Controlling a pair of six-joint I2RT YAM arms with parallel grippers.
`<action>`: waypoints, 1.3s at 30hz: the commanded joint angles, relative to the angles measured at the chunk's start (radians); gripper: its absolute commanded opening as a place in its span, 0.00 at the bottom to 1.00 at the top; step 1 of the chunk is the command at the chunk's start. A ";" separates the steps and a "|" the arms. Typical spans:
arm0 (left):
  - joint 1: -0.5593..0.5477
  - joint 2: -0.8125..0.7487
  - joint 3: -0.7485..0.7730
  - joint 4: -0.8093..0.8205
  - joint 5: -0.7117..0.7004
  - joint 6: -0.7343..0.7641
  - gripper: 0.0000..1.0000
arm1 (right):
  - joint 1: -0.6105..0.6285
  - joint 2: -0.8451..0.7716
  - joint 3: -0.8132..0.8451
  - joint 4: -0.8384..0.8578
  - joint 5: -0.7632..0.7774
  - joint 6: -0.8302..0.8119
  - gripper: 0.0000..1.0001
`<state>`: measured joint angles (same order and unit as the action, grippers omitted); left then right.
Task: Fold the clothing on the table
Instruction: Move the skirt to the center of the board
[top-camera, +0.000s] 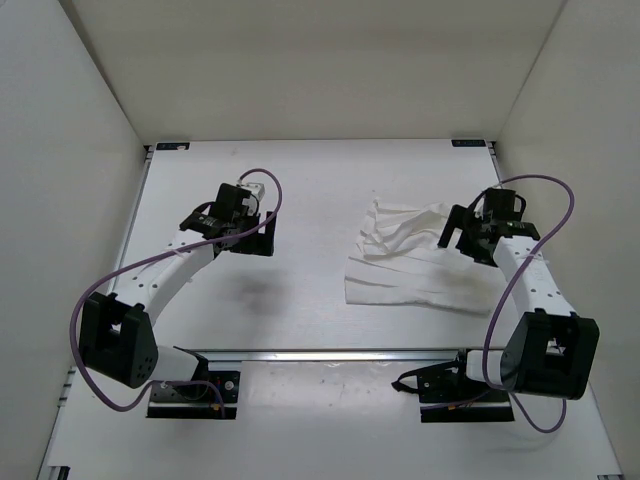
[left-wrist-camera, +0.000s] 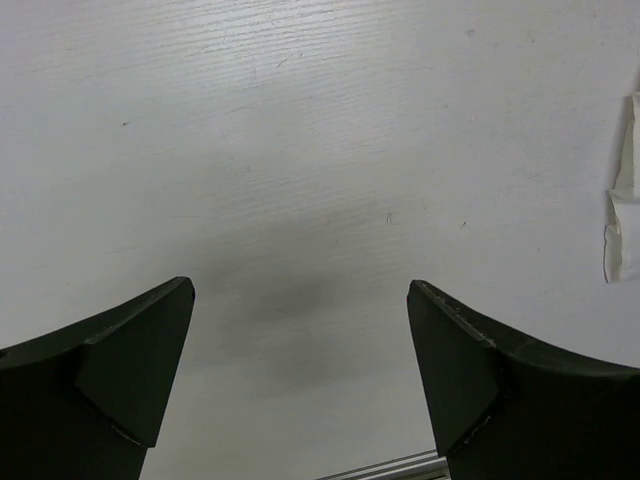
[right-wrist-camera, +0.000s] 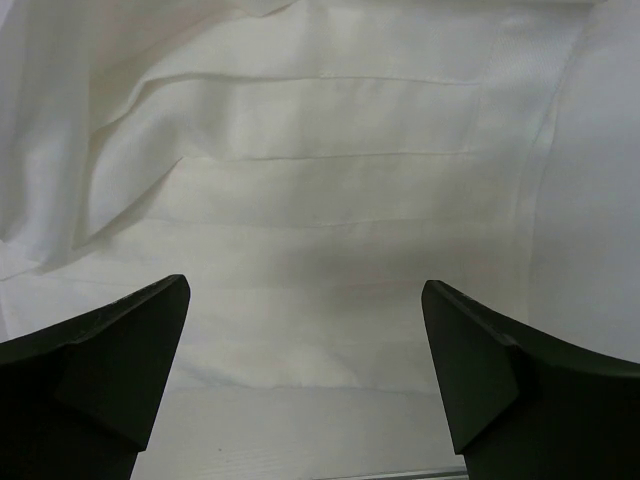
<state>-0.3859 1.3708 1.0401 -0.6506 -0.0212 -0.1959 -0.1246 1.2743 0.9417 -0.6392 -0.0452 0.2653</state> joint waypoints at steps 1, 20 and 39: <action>0.004 -0.044 0.009 0.019 -0.011 -0.016 0.99 | -0.021 -0.009 0.000 0.027 0.002 -0.009 0.99; -0.013 0.004 0.063 -0.017 0.012 -0.007 0.98 | -0.144 0.191 0.057 0.188 -0.050 0.012 0.99; 0.004 0.076 0.081 0.009 0.063 -0.034 0.99 | -0.179 0.361 0.197 0.285 0.217 -0.043 1.00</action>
<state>-0.3836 1.4216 1.0763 -0.6510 0.0174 -0.2256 -0.2939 1.6009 1.1080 -0.4236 0.1162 0.2176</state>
